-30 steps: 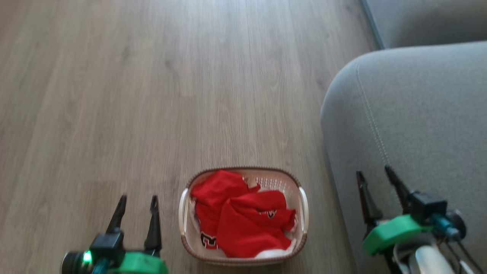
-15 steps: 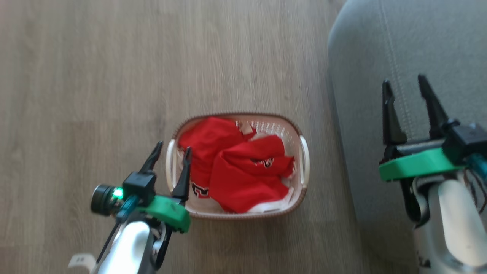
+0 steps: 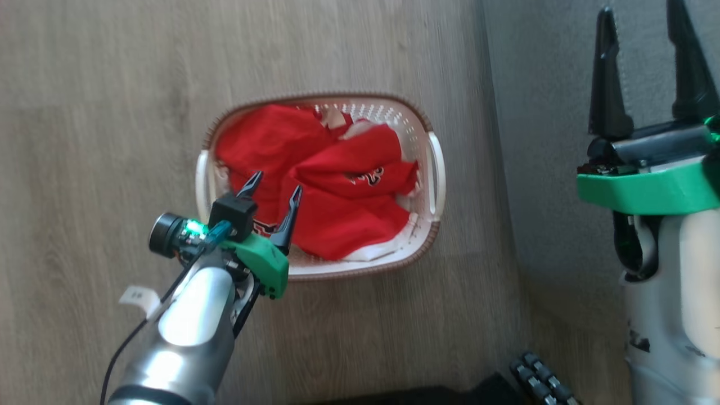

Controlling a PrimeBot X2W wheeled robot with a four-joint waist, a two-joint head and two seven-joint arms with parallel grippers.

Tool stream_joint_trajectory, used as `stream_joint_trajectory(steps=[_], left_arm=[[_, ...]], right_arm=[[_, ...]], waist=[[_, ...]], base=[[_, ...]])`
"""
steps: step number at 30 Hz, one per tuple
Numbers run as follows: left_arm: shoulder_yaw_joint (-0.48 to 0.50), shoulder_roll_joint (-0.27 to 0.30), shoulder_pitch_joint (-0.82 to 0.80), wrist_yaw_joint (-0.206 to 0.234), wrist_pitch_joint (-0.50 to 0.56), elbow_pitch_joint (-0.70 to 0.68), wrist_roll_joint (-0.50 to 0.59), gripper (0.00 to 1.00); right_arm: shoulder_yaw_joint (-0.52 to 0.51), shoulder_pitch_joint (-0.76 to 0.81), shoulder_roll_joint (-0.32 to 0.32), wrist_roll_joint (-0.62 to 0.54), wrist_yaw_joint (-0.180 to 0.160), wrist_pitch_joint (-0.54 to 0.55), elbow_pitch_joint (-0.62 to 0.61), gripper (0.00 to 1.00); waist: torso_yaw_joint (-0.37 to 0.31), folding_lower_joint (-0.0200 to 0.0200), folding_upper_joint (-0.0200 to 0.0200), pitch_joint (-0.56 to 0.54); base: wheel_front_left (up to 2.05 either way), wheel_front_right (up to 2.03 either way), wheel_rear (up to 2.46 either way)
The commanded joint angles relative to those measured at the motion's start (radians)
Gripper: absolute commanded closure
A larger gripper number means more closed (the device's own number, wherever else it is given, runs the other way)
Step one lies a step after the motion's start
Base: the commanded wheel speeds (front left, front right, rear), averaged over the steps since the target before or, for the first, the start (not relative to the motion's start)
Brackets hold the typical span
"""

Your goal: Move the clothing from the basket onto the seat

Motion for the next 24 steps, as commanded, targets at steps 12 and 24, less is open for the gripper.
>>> stream_joint_trajectory(steps=[12, 24], left_arm=[[-0.082, 0.013, -0.130, 0.006, 0.008, 0.176, -0.037, 0.00], [-0.070, 0.026, -0.229, 0.092, -0.016, 0.293, -0.041, 0.00]], right_arm=[[0.054, -0.021, 0.002, 0.001, 0.000, -0.006, -0.136, 0.00], [0.076, -0.028, 0.002, 0.008, 0.000, -0.006, -0.174, 0.00]], waist=[[-0.087, -0.0001, 0.0001, 0.156], [-0.108, -0.0001, 0.0001, 0.207]], base=[[0.00, 0.00, 0.00], [0.00, 0.00, 0.00]])
